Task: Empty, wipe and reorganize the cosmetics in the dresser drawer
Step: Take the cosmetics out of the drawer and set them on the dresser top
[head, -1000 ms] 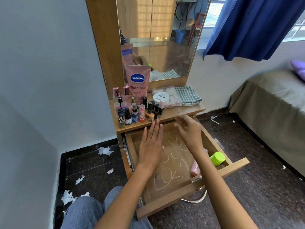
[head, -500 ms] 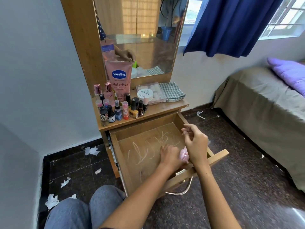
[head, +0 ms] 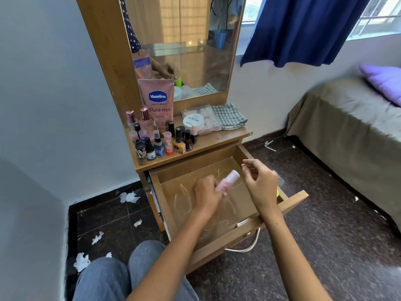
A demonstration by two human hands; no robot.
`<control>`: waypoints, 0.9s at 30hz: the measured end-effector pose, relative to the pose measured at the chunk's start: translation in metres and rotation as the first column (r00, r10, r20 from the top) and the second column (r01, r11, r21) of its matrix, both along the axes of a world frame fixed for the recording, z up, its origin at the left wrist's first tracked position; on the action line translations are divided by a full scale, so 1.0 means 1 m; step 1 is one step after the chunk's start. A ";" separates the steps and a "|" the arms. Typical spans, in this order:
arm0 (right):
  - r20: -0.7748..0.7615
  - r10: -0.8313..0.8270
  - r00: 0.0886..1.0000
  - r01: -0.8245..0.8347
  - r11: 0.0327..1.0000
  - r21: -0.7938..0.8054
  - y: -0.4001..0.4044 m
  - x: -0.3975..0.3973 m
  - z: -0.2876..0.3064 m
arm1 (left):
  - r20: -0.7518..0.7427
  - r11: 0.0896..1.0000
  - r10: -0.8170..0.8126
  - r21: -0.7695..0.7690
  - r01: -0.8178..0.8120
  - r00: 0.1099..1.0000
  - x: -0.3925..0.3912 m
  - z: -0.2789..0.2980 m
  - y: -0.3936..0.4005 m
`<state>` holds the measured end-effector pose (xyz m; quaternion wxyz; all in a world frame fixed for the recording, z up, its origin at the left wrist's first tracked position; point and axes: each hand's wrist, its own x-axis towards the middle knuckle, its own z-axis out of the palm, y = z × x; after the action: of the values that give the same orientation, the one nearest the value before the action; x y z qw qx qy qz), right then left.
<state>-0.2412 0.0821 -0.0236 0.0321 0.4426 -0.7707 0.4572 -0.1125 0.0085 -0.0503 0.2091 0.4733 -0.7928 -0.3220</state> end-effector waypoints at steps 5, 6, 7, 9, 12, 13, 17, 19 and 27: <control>0.280 0.147 0.949 -0.152 0.988 -0.003 -0.010 0.030 0.004 | -0.419 0.992 0.124 0.063 -0.107 0.899 0.032 0.010 -0.007; 0.377 0.203 0.904 -0.213 0.977 -0.017 -0.014 0.038 0.005 | -0.469 0.992 0.126 0.053 -0.114 0.874 0.037 0.014 -0.006; 0.452 0.255 0.855 -0.262 0.964 -0.047 -0.019 0.046 0.007 | -0.504 0.993 0.114 0.036 -0.112 0.856 0.040 0.018 -0.006; 0.524 0.322 0.789 -0.311 0.944 -0.113 -0.029 0.055 0.007 | -0.538 0.994 0.067 -0.036 -0.102 0.841 0.046 0.026 -0.007; 0.554 0.351 0.755 -0.317 0.935 -0.159 -0.041 0.057 0.010 | -0.525 0.981 -0.009 -0.172 -0.095 0.851 0.050 0.032 -0.011; 0.539 0.341 0.770 -0.301 0.939 -0.165 -0.045 0.056 0.013 | -0.479 0.969 -0.033 -0.231 -0.090 0.877 0.050 0.030 -0.014; 0.381 0.216 0.899 -0.164 0.973 -0.165 -0.067 0.050 0.034 | -0.011 0.876 -0.086 -0.478 0.070 0.996 0.045 0.018 -0.019; 0.341 0.173 0.924 -0.110 0.974 -0.196 -0.081 0.045 0.044 | 0.209 0.853 -0.089 -0.489 0.183 0.974 0.042 0.012 -0.022; 0.225 0.135 0.965 -0.102 0.983 -0.154 -0.118 0.041 0.047 | 0.487 0.842 -0.003 -0.470 0.265 0.874 0.033 0.011 -0.033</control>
<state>-0.2001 -0.0358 0.0236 -0.0552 0.4277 -0.7068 0.5608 -0.0797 -0.0245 -0.0390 0.1088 0.4030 -0.9086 0.0154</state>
